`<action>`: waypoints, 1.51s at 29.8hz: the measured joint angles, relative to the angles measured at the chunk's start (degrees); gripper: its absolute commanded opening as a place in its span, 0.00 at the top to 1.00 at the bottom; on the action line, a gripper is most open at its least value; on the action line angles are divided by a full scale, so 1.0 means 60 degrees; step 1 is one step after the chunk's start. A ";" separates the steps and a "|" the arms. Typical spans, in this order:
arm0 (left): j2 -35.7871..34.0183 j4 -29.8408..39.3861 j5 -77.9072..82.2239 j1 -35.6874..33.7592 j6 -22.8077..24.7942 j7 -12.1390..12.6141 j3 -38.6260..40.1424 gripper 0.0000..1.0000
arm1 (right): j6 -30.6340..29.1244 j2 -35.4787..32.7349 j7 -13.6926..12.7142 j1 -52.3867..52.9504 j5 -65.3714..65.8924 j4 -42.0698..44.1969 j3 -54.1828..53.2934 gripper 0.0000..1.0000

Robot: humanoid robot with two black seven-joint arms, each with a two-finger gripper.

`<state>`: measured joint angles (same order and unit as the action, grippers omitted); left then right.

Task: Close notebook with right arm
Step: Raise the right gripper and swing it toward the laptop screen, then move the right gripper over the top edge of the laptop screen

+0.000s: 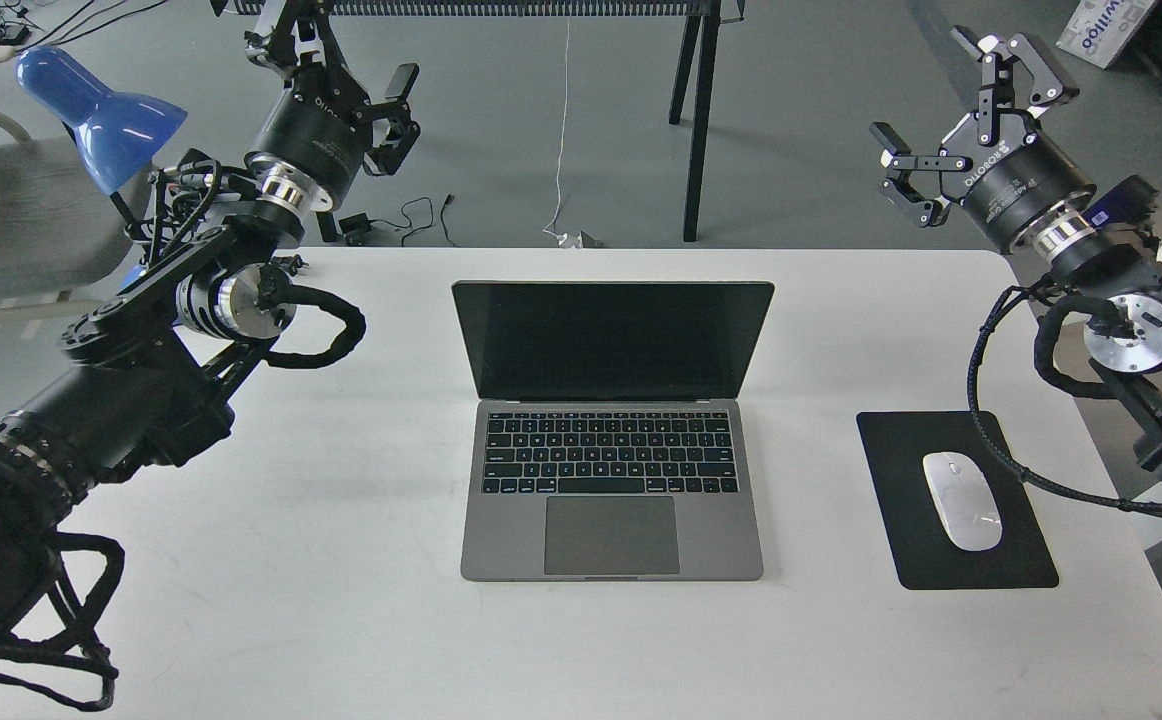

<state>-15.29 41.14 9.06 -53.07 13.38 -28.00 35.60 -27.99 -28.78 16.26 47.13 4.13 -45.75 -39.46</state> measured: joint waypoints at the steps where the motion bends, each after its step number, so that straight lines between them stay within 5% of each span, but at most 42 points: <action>1: 0.0000 0.0000 0.0001 0.0000 -0.0021 0.0000 0.0000 0.00 | 0.0000 0.0003 0.0000 -0.0001 0.0000 -0.0006 0.0000 0.00; 14: 0.0040 -0.0008 0.0032 0.0000 -0.0138 0.0000 0.0000 0.00 | 0.0204 0.0375 -0.0145 0.0321 0.0084 0.0106 0.0319 0.00; 21: 0.0033 -0.0003 0.0028 -0.0001 -0.0121 0.0000 0.0000 0.00 | 0.1146 0.1501 -0.0364 0.1803 0.0506 0.0749 0.2662 0.00; 45: 0.0038 -0.0001 0.0000 -0.0001 -0.0105 0.0000 0.0015 0.00 | 0.1239 0.3239 -0.0386 0.4362 0.1148 0.2124 0.7530 0.00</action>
<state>-15.06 41.13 9.06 -53.07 12.75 -28.00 35.69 -20.56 -9.35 13.95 73.30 11.02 -33.00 5.72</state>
